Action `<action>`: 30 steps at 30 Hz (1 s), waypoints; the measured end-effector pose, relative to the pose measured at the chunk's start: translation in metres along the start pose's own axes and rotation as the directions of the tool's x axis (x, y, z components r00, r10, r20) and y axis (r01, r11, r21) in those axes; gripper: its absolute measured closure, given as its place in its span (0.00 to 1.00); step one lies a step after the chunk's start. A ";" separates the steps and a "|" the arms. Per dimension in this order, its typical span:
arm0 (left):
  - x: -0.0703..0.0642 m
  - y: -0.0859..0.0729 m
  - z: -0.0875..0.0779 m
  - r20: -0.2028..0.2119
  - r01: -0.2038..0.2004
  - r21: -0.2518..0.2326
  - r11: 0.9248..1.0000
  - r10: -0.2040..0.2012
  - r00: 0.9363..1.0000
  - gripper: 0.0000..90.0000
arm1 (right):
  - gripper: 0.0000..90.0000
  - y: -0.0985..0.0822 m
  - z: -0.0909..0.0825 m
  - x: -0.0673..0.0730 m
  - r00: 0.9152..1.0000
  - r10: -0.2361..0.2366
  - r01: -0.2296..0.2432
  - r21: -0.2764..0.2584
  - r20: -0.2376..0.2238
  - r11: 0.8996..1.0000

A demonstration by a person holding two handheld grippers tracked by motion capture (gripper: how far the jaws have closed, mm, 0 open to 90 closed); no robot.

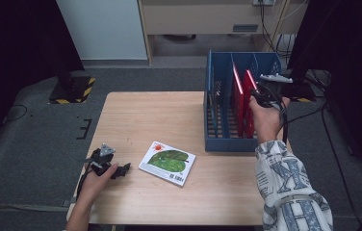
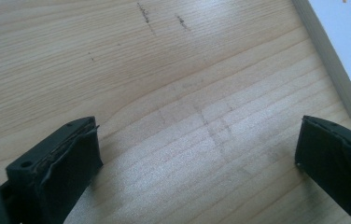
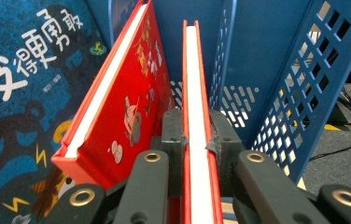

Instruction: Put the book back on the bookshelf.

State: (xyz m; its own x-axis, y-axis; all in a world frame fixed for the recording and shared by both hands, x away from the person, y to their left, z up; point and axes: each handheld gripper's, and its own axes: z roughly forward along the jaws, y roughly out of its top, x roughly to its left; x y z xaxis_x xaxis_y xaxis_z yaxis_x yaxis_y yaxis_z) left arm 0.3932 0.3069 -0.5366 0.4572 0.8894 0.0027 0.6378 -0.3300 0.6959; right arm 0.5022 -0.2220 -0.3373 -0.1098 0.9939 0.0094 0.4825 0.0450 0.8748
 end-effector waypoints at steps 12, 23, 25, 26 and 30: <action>0.000 0.000 0.000 0.000 -0.001 0.001 1.000 0.001 1.000 0.00 | 0.88 0.012 0.012 0.003 1.000 -0.006 0.007 -0.028 0.013 1.000; 0.000 0.001 0.001 0.002 0.003 -0.003 1.000 -0.003 1.000 0.00 | 0.88 0.019 0.035 0.006 1.000 -0.019 0.020 -0.026 0.024 0.999; 0.000 0.001 0.001 0.003 0.001 -0.004 1.000 -0.001 1.000 0.00 | 0.88 0.020 0.038 0.006 1.000 -0.017 0.018 -0.026 0.024 0.999; 0.000 0.001 0.001 0.003 0.001 -0.003 1.000 -0.001 1.000 0.00 | 0.88 0.021 0.041 0.007 1.000 -0.019 0.019 -0.025 0.024 0.999; 0.000 0.001 0.001 0.003 0.000 -0.003 1.000 0.000 1.000 0.00 | 0.88 0.024 0.047 0.008 0.999 -0.020 0.021 -0.022 0.026 1.000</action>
State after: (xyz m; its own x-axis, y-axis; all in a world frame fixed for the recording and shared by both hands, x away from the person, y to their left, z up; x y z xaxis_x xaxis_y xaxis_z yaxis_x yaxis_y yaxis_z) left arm 0.3945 0.3061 -0.5368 0.4592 0.8883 0.0008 0.6356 -0.3292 0.6983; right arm 0.5537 -0.2078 -0.3395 -0.0971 0.9951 -0.0211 0.4605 0.0637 0.8854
